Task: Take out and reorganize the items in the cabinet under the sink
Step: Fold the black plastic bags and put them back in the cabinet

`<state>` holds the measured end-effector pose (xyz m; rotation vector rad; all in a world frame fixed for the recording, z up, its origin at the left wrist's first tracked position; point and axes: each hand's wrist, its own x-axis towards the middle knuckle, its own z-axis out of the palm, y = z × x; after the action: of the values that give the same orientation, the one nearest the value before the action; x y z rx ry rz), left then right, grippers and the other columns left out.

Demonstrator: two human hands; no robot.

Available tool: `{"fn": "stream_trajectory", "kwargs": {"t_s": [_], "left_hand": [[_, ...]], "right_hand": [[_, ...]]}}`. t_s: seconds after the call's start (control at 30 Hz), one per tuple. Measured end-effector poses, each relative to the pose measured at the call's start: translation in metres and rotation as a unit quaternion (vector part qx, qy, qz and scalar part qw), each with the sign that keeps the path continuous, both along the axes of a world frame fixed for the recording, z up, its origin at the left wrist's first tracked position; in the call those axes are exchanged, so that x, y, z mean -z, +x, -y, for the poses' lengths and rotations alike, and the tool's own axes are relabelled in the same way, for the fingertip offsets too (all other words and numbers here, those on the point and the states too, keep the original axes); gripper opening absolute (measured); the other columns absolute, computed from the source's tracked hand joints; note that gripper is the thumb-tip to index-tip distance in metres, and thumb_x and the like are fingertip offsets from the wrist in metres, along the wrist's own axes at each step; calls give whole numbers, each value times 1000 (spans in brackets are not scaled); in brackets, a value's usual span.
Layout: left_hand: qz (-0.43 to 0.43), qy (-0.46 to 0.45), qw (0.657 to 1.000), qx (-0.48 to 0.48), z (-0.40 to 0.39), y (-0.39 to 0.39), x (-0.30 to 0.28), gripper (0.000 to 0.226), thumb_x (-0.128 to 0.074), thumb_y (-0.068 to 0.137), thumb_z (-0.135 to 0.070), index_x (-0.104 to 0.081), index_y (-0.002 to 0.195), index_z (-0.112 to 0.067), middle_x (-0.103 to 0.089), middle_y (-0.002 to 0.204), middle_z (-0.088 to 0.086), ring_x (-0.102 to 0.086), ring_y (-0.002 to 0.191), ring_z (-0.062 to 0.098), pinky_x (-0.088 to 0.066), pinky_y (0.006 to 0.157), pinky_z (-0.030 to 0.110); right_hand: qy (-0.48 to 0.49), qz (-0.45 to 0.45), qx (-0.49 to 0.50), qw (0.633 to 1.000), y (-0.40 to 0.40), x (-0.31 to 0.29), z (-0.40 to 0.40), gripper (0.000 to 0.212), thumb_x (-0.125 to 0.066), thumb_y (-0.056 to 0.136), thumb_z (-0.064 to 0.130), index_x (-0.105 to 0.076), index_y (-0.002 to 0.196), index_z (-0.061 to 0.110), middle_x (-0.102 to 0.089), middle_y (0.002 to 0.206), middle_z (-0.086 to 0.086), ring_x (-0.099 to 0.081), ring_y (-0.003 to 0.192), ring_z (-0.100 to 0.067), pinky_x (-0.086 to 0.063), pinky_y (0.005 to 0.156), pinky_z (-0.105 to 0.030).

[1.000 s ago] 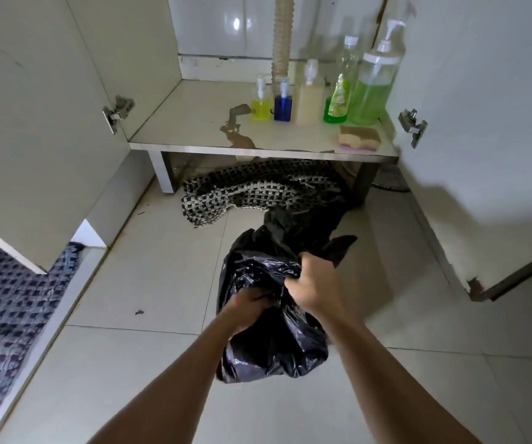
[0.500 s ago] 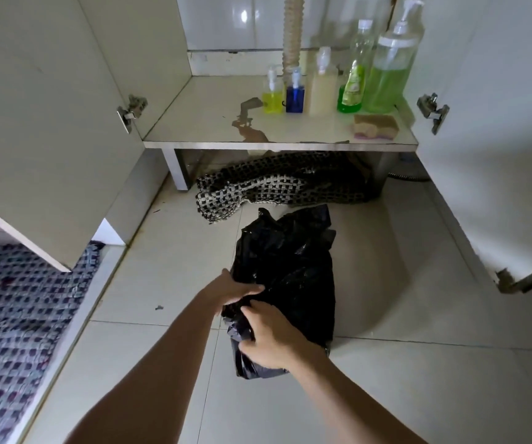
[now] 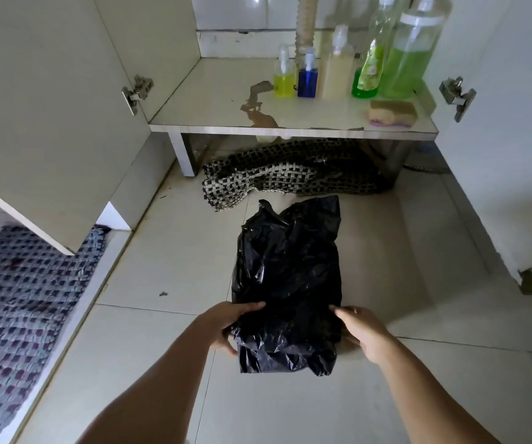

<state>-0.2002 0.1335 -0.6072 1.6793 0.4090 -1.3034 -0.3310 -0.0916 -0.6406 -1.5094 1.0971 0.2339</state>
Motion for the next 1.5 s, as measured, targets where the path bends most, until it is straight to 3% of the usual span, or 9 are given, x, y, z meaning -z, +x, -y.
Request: {"fn": "stream_trajectory", "kwargs": {"t_s": [0.17, 0.5, 0.77, 0.9, 1.1, 1.2, 1.37, 1.43, 1.5], "left_hand": [[-70, -108, 987, -93, 1, -11, 7, 53, -77, 72, -11, -56, 119, 1, -71, 107, 21, -71, 92, 34, -59, 76, 44], [-35, -221, 966, -125, 11, 1, -20, 54, -75, 72, -9, -58, 123, 0, -66, 118, 20, -63, 111, 33, -53, 93, 42], [96, -253, 953, -133, 0, 81, -101, 43, -71, 76, -12, -60, 117, -4, -71, 110, 15, -70, 98, 28, -58, 80, 36], [158, -262, 940, -151, -14, 129, -141, 48, -70, 74, -12, -59, 119, -4, -71, 108, 17, -72, 90, 28, -60, 67, 35], [212, -289, 920, -157, -39, 197, -176, 49, -68, 75, -15, -59, 122, -5, -69, 114, 17, -69, 100, 31, -60, 74, 37], [222, -301, 914, -160, -41, 227, -191, 46, -68, 75, -15, -60, 119, -5, -69, 113, 17, -69, 99, 30, -60, 75, 37], [218, -273, 923, -164, -37, 261, -218, 46, -75, 71, -14, -63, 114, -5, -71, 108, 18, -69, 98, 33, -59, 76, 38], [216, -257, 928, -161, -36, 268, -231, 51, -79, 66, -15, -63, 113, -4, -71, 106, 18, -69, 98, 34, -57, 83, 41], [213, -243, 934, -156, -35, 275, -245, 57, -84, 61, -17, -63, 113, -5, -72, 104, 17, -69, 98, 33, -54, 89, 44]], "right_hand": [[112, 56, 56, 991, 2, -3, -6, 6, -64, 89, 14, -67, 94, 13, -71, 91, -5, -64, 79, -16, -48, 62, -25], [48, 171, 19, 984, 32, -74, 9, 16, -65, 86, 4, -71, 99, 11, -73, 94, -9, -69, 86, -21, -54, 72, -26], [-21, 274, -61, 959, 124, -151, 8, 16, -66, 85, 8, -73, 98, 15, -74, 95, -6, -70, 90, -20, -54, 87, -32], [-45, 322, -97, 941, 178, -189, -6, 12, -65, 87, 12, -72, 87, 22, -73, 95, -1, -67, 90, -15, -51, 82, -27], [-67, 370, -136, 916, 253, -235, -25, 13, -66, 86, 13, -70, 89, 25, -72, 100, -4, -67, 94, -19, -51, 88, -31], [-122, 358, -156, 912, 290, -247, -26, 16, -67, 86, 19, -71, 101, 23, -71, 105, -3, -65, 100, -21, -50, 94, -35], [-209, 248, -210, 922, 327, -269, -19, 34, -62, 88, 37, -64, 121, 29, -68, 116, 1, -62, 107, -24, -49, 96, -36], [-203, 210, -216, 932, 334, -284, -18, 36, -63, 87, 39, -65, 121, 28, -70, 112, 0, -65, 101, -23, -53, 91, -34], [-157, 185, -209, 947, 340, -303, -18, 24, -62, 90, 32, -67, 112, 24, -70, 100, 2, -64, 87, -14, -54, 73, -21]]}}
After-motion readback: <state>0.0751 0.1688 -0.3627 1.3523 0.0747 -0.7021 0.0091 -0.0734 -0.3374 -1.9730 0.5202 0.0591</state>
